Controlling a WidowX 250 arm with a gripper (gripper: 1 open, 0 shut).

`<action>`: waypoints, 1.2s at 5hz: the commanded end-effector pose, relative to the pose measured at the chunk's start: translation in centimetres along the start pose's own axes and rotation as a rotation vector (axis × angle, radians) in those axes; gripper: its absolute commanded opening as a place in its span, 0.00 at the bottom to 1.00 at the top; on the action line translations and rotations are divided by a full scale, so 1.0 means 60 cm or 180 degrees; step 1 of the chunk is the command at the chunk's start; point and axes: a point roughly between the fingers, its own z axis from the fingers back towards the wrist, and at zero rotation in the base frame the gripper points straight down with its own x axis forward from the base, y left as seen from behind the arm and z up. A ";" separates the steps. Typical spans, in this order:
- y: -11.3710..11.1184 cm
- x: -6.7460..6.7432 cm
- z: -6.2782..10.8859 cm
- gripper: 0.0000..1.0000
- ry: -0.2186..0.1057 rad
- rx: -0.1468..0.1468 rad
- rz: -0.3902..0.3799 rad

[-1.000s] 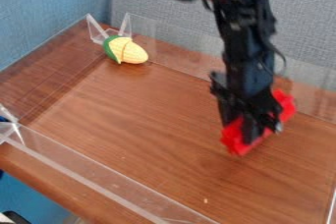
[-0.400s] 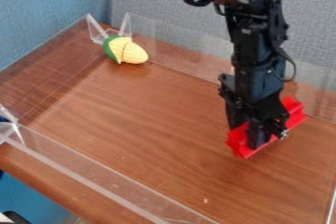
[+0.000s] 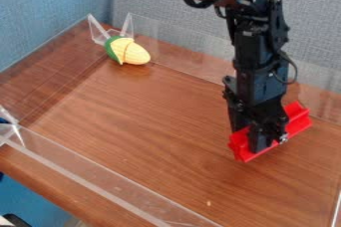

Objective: Put the red object to the right side of the table

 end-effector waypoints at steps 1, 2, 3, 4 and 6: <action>0.000 0.030 0.026 0.00 -0.0198 0.0069 -0.0103; 0.000 0.038 0.023 0.00 -0.0194 0.0059 -0.0129; -0.019 0.059 0.004 0.00 -0.0215 0.0070 -0.0020; -0.031 0.085 -0.020 0.00 -0.0231 0.0110 0.0134; -0.048 0.096 -0.016 0.00 -0.0198 0.0242 0.0306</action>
